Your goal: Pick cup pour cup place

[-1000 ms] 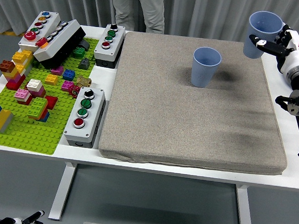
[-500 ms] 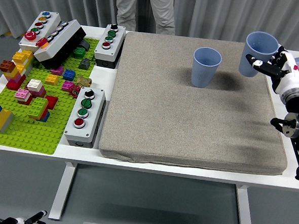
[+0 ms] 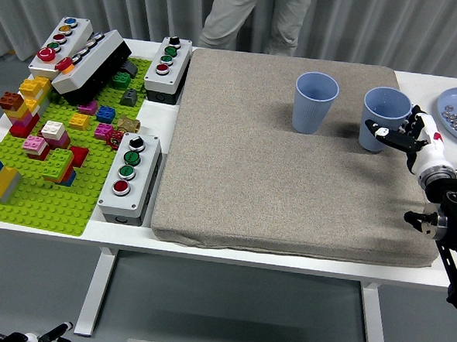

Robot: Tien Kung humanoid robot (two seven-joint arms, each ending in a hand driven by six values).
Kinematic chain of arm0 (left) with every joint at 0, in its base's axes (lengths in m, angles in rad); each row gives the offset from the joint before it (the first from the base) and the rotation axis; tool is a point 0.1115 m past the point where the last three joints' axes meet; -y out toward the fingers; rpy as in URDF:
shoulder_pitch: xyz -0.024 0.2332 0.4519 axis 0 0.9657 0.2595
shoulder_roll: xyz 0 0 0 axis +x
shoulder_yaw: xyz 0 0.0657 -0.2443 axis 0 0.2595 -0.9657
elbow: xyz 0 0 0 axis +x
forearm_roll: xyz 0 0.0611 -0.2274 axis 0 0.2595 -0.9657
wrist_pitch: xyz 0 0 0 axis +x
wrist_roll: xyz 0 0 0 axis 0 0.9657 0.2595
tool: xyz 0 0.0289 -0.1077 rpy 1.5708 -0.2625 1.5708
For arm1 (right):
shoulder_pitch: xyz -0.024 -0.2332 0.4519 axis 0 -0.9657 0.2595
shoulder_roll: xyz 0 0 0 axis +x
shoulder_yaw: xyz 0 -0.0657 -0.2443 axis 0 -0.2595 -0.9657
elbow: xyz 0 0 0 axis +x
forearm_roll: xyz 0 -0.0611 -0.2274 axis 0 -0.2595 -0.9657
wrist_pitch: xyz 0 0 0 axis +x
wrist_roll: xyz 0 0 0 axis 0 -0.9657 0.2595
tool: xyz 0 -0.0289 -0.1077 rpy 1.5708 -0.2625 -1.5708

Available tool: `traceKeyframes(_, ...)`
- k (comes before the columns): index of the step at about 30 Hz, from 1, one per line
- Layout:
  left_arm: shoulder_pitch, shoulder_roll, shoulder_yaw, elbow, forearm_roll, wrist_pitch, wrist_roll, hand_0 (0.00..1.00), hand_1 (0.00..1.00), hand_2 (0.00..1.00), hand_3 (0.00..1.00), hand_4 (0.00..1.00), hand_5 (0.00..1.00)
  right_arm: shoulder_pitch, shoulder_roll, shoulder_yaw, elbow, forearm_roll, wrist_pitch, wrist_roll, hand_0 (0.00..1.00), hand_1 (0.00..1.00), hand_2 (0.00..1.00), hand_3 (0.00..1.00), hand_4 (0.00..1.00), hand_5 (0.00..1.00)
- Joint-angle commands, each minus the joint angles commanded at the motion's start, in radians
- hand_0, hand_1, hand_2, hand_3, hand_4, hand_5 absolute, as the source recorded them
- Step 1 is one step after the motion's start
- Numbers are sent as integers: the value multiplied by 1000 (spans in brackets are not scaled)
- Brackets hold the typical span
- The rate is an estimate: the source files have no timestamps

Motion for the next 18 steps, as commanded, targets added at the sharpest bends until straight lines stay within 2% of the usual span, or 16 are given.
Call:
traceKeyframes(13,6,-1,4,0,-1,0,0,841,858,897,791,597,998,-9,1,6,4,14,13,9,816,672,553,558,685,29)
traceKeyframes(14,6,0,4,0,0,0,0,841,858,897,791,597,998,-9,1,7,4,14,16,8,817,678,568,657,685,34)
traceKeyframes(18,6,-1,6,0,-2,0,0,841,858,897,791,597,998,-11,1,12,5,15,27,6,817,678,568,657,685,34)
